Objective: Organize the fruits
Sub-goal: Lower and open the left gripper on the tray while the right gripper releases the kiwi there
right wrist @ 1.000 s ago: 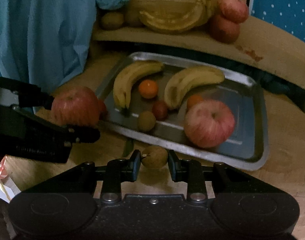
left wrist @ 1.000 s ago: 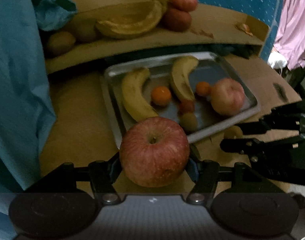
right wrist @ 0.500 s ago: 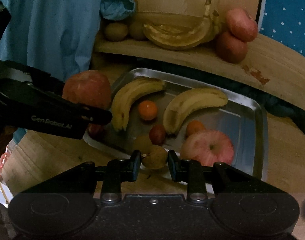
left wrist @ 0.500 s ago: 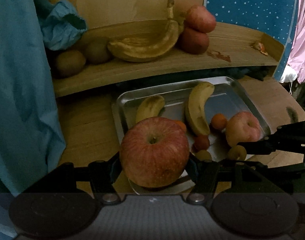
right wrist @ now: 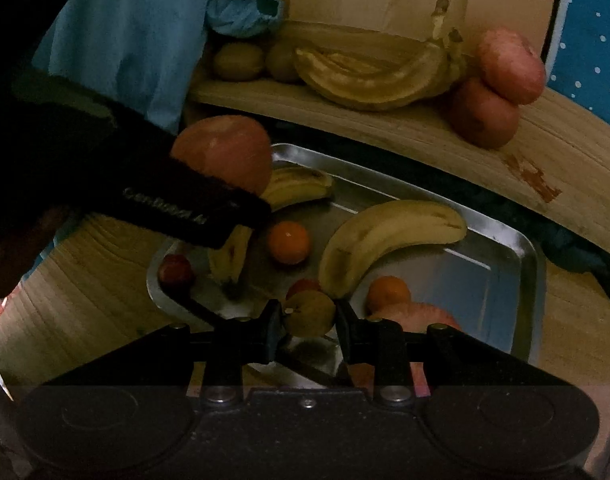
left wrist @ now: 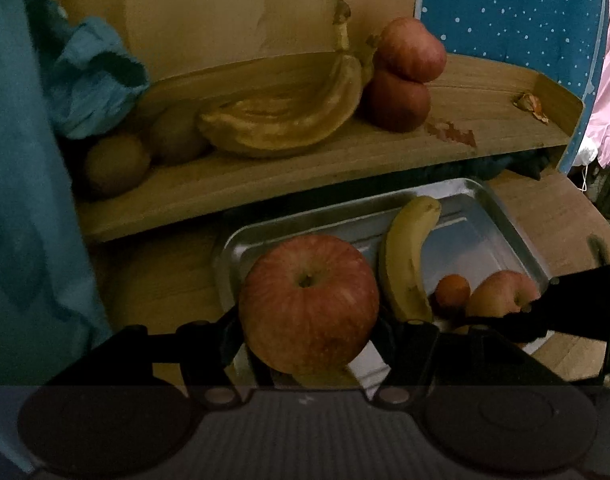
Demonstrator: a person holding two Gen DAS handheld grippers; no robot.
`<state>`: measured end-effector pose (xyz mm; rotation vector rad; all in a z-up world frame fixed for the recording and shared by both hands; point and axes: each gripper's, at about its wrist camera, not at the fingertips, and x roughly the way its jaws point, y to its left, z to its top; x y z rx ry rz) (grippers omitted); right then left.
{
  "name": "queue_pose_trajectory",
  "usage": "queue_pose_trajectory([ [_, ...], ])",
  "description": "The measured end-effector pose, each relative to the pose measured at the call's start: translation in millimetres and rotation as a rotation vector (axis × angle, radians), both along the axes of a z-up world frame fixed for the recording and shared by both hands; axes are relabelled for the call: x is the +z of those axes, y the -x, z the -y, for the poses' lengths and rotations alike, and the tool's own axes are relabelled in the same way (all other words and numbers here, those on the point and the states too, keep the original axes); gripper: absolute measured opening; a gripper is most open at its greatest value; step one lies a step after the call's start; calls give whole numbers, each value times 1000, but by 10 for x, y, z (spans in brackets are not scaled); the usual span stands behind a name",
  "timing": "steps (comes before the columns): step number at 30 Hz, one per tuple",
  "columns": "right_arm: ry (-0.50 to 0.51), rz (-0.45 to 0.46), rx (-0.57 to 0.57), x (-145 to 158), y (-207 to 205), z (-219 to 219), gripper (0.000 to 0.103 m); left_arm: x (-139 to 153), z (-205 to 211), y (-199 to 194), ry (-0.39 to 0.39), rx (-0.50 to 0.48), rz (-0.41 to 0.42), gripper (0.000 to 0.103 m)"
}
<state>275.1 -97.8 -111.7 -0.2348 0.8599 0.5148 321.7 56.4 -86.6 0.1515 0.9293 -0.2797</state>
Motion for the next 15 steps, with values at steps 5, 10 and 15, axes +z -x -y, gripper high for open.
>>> queue_pose_trajectory([
  [5,13,-11,10,-47,-84,-2,31,-39,90,-165,-3,-28,-1,69],
  [10,18,-23,19,-84,-141,-21,31,-90,155,-285,7,-41,8,69],
  [15,21,-27,26,-110,-186,-29,31,-133,225,-365,6,-59,0,69],
])
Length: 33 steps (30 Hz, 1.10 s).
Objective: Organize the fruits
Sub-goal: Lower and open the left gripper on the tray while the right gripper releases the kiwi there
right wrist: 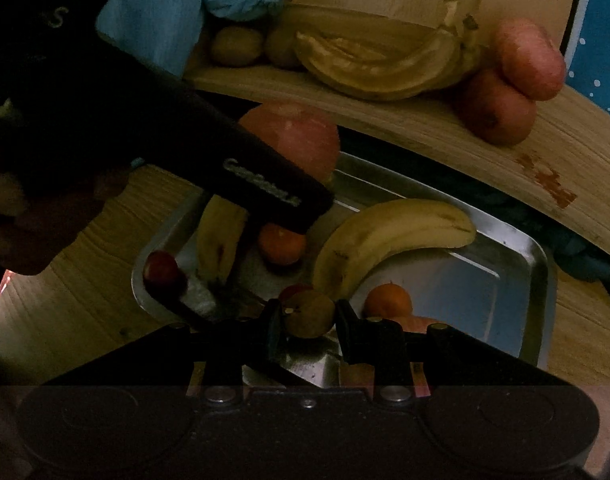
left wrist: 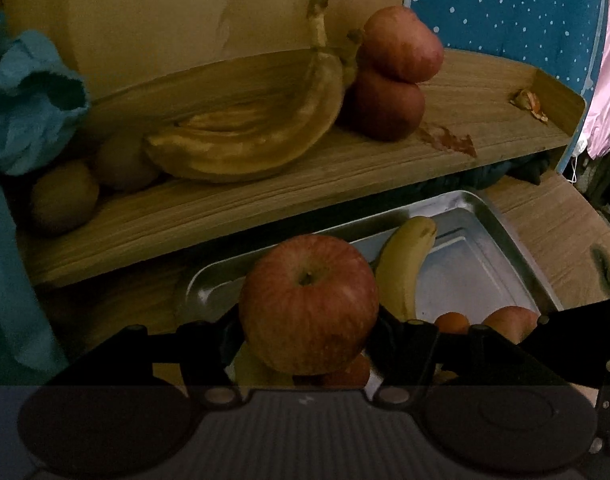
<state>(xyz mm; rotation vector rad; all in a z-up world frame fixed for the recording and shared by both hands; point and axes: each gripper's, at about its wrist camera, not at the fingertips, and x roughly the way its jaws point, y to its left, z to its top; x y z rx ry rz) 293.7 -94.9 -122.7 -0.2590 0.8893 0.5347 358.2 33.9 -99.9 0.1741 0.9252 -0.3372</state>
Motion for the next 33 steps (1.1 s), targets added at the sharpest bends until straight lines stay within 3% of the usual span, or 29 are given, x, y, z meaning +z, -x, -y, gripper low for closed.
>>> queue_pose_trajectory([
  [22,-5,1,6,-23,-27,11,31,-43,57,-49,-11,-32,-16,69],
  [33,3,18,-14,21,30,38,48,-19,8,58,-2,-30,-20,74],
])
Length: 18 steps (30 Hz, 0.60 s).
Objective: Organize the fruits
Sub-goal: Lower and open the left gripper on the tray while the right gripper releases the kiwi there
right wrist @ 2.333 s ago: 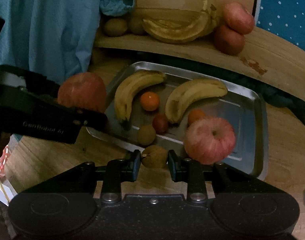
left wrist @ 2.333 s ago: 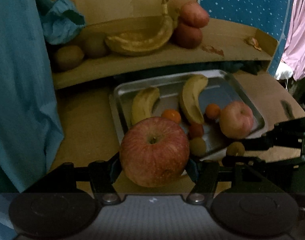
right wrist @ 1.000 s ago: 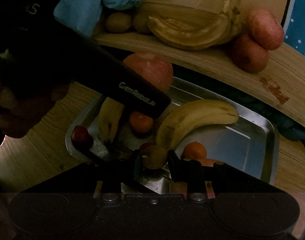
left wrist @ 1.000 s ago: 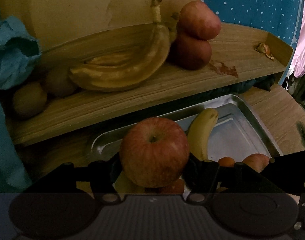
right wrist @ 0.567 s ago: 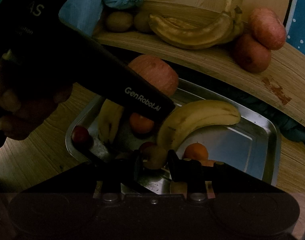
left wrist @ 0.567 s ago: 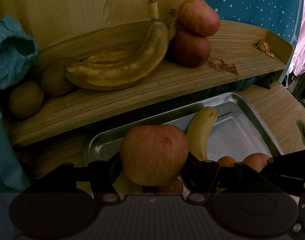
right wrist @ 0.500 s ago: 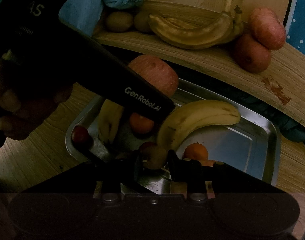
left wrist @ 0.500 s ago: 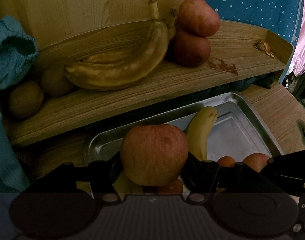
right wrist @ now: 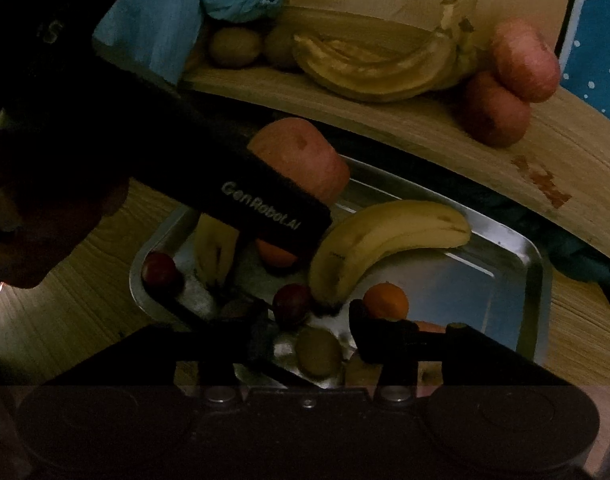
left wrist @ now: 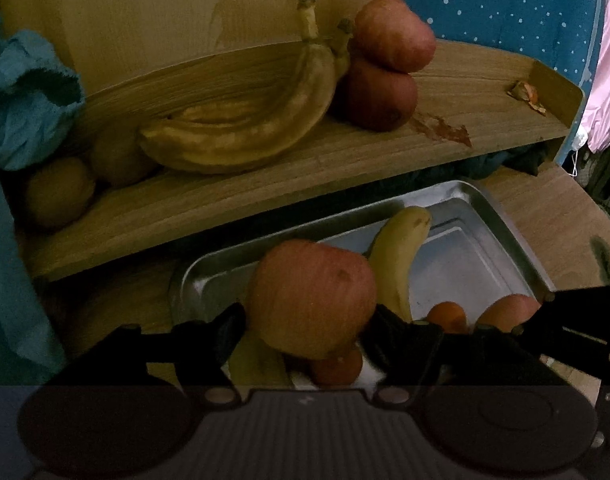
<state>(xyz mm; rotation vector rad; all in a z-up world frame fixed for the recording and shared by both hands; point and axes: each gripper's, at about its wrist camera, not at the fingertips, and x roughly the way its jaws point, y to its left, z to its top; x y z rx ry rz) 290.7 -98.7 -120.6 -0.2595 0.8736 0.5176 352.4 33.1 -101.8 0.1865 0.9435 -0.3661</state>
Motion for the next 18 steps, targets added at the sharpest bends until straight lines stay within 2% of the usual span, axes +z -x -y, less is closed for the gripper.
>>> queue_pose_trajectory([
  [3,1,15,-6,37,44,11,53,8,-1,56,4,-1,-2,75],
  [10,0,56,-28,139,188,41,60,150,-81,162,17,31,48,82],
  [14,1,83,-60,198,293,56,74,225,-184,260,26,73,69,88],
  [18,-6,96,-118,244,389,99,81,287,-304,386,30,122,86,95],
])
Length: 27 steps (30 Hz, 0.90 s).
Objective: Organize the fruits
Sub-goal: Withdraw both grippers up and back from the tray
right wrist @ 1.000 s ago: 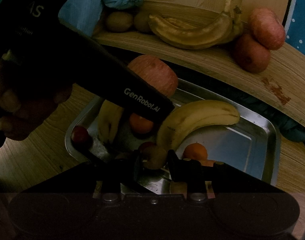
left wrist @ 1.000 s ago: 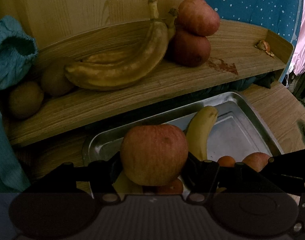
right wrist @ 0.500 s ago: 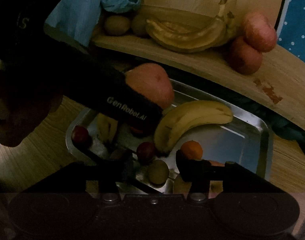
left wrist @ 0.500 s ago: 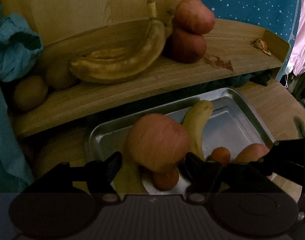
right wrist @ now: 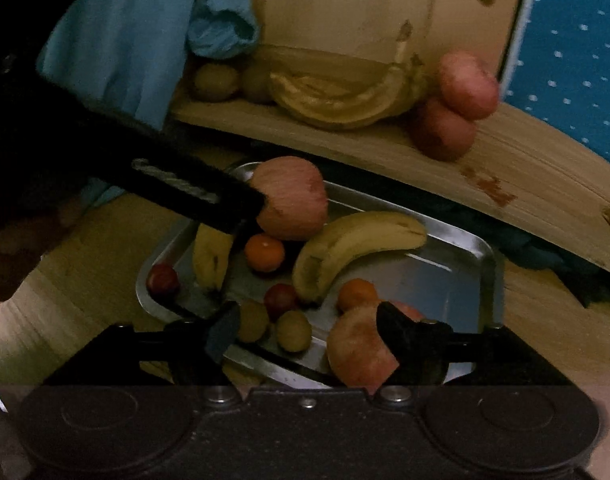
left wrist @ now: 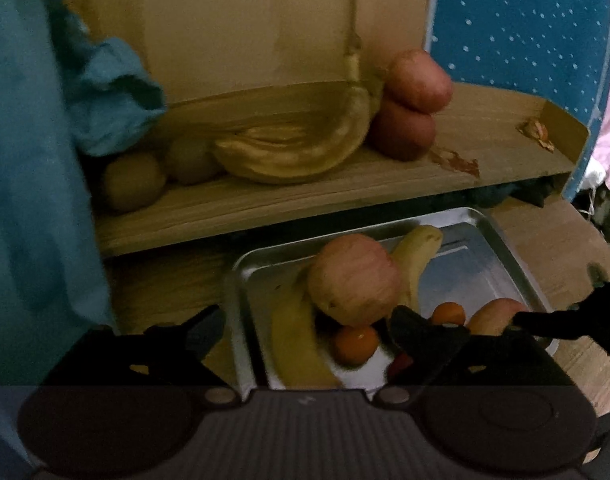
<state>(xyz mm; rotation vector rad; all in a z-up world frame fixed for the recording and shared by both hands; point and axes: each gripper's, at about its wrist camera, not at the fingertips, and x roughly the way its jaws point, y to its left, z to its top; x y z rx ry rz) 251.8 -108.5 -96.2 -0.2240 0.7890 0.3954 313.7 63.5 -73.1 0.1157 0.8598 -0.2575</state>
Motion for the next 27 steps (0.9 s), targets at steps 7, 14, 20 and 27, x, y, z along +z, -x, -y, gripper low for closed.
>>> queue_pose_trajectory([
  [7,-22,23,-74,87,221,0,91,69,-255,262,-1,75,17,101],
  [14,-64,40,-171,130,474,-24,96,89,-494,514,-2,141,12,102],
  [20,-95,80,-255,155,733,-86,97,87,-613,737,-17,139,17,102],
  [27,-126,163,-296,276,1016,-74,99,89,-676,940,0,142,33,103],
])
